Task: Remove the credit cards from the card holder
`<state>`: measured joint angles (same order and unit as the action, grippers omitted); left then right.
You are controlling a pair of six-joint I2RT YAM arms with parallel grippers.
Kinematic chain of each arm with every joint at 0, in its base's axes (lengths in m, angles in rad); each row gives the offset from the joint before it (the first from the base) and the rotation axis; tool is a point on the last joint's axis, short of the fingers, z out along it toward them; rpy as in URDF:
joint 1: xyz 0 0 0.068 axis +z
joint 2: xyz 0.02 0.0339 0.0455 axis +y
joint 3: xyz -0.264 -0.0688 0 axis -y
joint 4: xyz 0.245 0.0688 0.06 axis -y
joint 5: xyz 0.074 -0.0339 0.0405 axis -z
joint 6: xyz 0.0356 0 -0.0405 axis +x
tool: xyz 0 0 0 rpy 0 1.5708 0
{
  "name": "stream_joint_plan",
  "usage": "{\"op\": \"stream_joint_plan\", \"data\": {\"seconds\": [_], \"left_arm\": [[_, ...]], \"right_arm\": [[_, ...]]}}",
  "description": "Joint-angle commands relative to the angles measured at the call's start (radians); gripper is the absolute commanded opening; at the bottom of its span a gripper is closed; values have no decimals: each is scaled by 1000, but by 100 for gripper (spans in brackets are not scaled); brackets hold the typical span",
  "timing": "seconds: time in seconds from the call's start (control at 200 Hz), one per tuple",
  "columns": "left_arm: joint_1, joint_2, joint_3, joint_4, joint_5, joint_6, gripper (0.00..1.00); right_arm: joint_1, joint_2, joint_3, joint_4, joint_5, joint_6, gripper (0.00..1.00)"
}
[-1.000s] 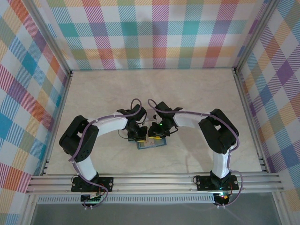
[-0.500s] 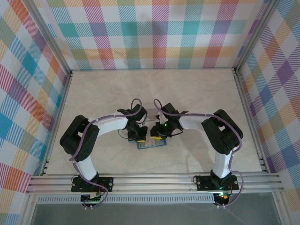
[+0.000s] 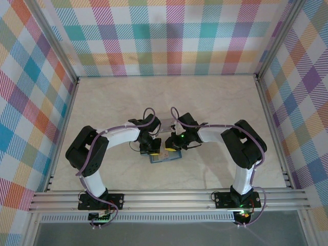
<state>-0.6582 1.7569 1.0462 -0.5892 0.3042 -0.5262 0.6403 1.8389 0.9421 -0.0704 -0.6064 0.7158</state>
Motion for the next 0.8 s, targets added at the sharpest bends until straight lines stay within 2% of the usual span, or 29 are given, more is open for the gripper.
{"op": "stream_joint_plan", "data": {"seconds": [0.0, 0.375, 0.795], "left_arm": [[-12, 33, -2, -63, -50, 20, 0], [-12, 12, 8, -73, -60, 22, 0], [-13, -40, 25, -81, -68, 12, 0]], "right_arm": [[-7, -41, 11, -45, 15, -40, 12], [-7, -90, 95, -333, 196, -191, 6], [-7, -171, 145, -413, 223, -225, 2]]}}
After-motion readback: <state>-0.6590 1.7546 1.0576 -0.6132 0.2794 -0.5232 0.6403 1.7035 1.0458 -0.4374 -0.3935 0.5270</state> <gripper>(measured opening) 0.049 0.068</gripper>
